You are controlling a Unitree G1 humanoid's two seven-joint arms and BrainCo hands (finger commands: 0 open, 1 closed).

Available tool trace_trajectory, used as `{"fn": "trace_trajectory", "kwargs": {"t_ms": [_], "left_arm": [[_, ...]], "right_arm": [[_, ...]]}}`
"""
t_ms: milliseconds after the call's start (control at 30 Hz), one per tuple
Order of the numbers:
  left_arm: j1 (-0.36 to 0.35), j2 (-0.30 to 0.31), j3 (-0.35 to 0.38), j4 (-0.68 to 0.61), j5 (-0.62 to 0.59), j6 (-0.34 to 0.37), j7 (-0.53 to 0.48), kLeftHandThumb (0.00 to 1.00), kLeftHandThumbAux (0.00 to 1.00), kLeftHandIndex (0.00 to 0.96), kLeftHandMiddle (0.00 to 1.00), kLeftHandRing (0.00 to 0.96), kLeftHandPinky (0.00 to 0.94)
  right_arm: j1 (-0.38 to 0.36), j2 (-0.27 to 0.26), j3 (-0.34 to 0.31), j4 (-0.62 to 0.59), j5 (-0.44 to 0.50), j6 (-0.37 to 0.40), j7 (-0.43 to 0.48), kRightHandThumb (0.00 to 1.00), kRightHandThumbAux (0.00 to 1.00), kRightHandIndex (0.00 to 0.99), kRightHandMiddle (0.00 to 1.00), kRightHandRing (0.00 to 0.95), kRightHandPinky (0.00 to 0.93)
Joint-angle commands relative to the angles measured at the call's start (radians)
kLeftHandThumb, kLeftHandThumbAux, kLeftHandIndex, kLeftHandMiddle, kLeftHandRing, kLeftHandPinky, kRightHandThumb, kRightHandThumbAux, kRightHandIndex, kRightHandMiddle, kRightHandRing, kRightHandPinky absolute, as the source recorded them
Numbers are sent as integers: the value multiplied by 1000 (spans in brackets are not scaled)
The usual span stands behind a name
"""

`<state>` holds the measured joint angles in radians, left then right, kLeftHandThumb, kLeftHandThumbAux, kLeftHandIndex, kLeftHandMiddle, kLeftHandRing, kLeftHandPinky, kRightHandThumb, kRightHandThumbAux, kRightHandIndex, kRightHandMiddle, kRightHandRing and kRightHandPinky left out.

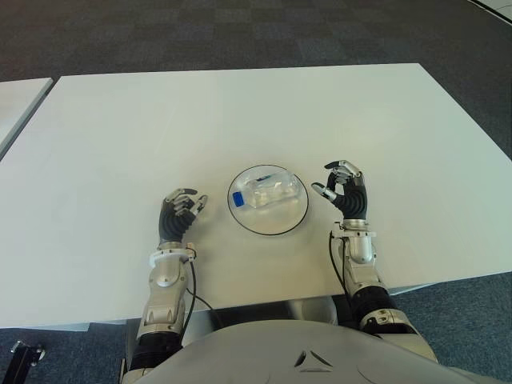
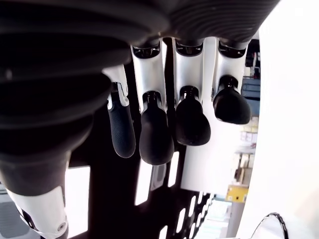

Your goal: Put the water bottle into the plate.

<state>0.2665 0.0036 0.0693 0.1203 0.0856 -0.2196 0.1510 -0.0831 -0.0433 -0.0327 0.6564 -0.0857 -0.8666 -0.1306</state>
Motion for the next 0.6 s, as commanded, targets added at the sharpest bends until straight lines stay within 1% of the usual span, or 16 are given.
{"fn": "trace_trajectory", "kwargs": {"t_ms": [33,67,167,267,400,467,533,600], "left_arm": [[3,8,4,16,-6,2,-12,707,712,437,712,692,673],[3,9,4,15,-7,3,-12,707,712,437,712,693,674],[1,13,2,19,-6,3,-15,707,712,437,713,693,675],[1,16,0,20,-6,2,-17,707,712,437,714,695,679],[0,21,-2,23,-5,1,-18,707,712,438,715,696,680],[1,22,-3,22,-6,0,-18,707,712,438,715,695,677],[0,22,-4,23,-6,1,-16,707,712,438,715,694,675],[1,22,-5,23,-5,1,-15,707,712,438,715,694,679]], "right_arm": [[59,32,-15,15,7,68,-29,706,726,436,765,781,800],[61,34,-16,10,6,77,-31,706,726,436,766,781,800],[68,43,-25,-16,7,139,-46,706,726,437,771,783,797],[76,50,-30,-45,9,194,-50,706,726,438,776,784,774],[89,49,-30,-103,-2,321,-55,706,726,438,781,782,760],[95,49,-28,-126,-4,354,-54,706,727,439,783,781,760],[102,46,-23,-155,-8,411,-47,706,727,439,783,780,761],[109,43,-20,-179,-10,450,-41,706,727,439,781,777,760]]}}
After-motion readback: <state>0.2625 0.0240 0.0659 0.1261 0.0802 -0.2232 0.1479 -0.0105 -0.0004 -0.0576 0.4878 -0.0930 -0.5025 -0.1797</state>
